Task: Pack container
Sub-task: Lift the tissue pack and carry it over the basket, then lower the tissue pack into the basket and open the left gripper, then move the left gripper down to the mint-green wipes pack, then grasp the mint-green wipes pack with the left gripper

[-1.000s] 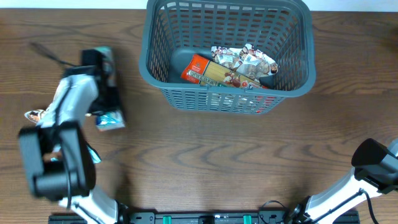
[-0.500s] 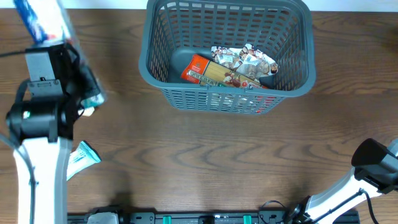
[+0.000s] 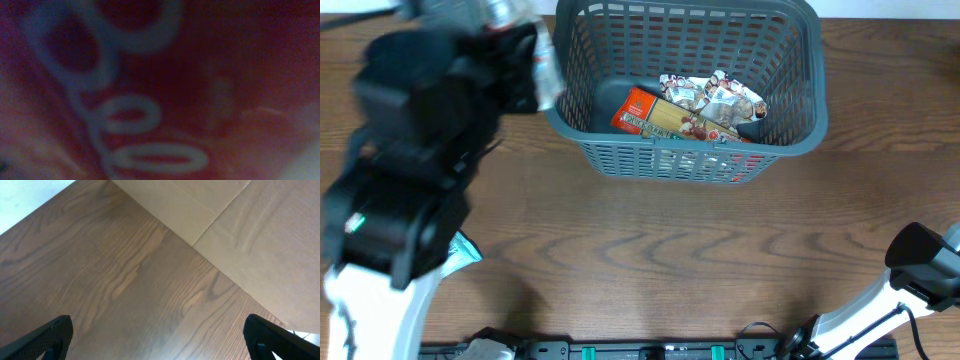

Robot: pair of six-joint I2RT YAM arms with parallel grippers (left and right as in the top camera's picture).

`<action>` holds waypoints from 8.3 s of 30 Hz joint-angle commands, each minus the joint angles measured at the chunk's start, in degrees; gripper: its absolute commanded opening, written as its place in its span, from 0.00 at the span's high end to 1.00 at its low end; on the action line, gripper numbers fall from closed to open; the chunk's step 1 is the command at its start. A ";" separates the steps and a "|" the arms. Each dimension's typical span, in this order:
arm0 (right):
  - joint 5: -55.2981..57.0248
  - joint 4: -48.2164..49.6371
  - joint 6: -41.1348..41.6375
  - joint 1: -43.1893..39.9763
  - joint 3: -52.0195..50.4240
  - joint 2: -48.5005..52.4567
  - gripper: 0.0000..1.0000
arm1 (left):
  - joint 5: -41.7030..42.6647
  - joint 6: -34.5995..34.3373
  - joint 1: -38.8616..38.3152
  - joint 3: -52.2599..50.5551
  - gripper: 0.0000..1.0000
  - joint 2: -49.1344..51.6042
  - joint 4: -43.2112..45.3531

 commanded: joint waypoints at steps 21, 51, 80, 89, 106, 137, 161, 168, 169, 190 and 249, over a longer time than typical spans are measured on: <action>0.17 -0.09 0.59 -0.42 -0.26 0.50 0.01 | 7.69 -1.33 -10.58 0.31 0.94 25.22 0.81; 0.17 -0.09 0.59 -0.42 -0.26 0.50 0.01 | 6.80 0.66 -10.14 0.26 0.71 34.23 -2.64; 0.17 -0.11 0.59 -0.42 -0.26 0.50 0.01 | 5.29 2.19 -8.81 1.25 0.25 34.18 -1.92; 0.17 -0.09 0.59 -0.42 -0.26 0.50 0.01 | 5.31 6.49 -4.48 11.87 0.25 34.10 -4.48; 0.17 -0.09 0.59 -0.42 -0.26 0.50 0.01 | -25.00 3.37 -0.24 35.67 0.12 25.79 -22.08; 0.17 -0.09 0.59 -0.42 -0.26 0.50 0.01 | -12.09 -21.18 35.98 33.83 0.01 26.77 -54.66; 0.17 -0.09 0.59 -0.42 -0.26 0.50 0.01 | -6.01 -25.03 41.72 -14.67 0.01 0.09 -45.86; 0.17 -0.11 0.59 -0.42 -0.26 0.50 0.01 | -5.97 -38.95 41.79 -37.70 0.01 -13.31 -36.28; 0.17 -0.09 0.59 -0.42 -0.26 0.50 0.01 | -5.51 -40.70 41.77 -40.48 0.01 -14.19 -34.47; 0.20 -0.11 0.59 -0.42 -0.26 0.50 0.01 | -4.83 -67.71 43.08 -54.38 0.02 -1.40 -10.73; 0.17 -0.09 0.59 -0.42 -0.26 0.50 0.01 | -3.69 -66.20 54.25 -61.81 0.02 19.34 4.96</action>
